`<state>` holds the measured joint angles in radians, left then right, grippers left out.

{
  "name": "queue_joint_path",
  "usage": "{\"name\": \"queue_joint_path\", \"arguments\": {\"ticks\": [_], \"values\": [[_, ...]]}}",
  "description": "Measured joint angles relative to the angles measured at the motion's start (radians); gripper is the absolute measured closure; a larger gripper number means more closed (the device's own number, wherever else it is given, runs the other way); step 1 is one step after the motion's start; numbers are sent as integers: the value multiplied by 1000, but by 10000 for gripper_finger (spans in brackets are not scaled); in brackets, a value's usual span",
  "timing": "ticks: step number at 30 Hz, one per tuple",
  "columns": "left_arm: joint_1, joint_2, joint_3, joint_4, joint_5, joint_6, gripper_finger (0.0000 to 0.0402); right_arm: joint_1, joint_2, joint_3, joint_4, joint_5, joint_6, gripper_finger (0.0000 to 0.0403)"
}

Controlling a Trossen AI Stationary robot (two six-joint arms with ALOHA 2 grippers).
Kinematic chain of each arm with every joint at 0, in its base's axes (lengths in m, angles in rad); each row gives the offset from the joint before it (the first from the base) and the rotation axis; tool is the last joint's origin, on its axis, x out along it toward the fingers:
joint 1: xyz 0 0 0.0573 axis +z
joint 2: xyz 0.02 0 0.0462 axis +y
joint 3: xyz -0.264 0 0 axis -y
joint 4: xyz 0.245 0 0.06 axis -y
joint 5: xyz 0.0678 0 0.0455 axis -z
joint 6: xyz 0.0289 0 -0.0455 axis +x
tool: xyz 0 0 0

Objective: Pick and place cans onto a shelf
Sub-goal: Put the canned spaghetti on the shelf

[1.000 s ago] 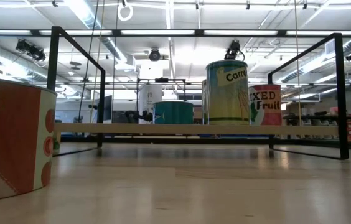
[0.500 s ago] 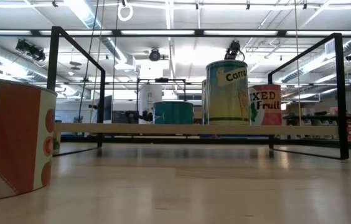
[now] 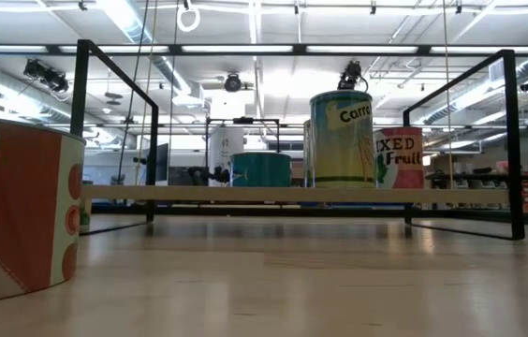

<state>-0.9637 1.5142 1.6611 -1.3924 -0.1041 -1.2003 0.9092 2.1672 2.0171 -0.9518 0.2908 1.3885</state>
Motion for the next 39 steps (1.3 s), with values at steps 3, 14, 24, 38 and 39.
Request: {"name": "queue_joint_path", "arguments": {"ticks": [3,14,24,38,39], "values": [[-65,4,0,-30,-15,-26,268,-12,0,0,-12,55,-15,54],[-220,26,0,-126,-35,-99,337,-107,0,0,-11,68,-49,54],[-221,174,0,-123,83,67,395,-146,0,0,19,31,-106,54],[-226,191,-236,90,185,149,400,-121,1,0,102,23,-77,54],[-226,184,-273,112,192,141,400,-119,1,0,109,23,-73,54]]}}
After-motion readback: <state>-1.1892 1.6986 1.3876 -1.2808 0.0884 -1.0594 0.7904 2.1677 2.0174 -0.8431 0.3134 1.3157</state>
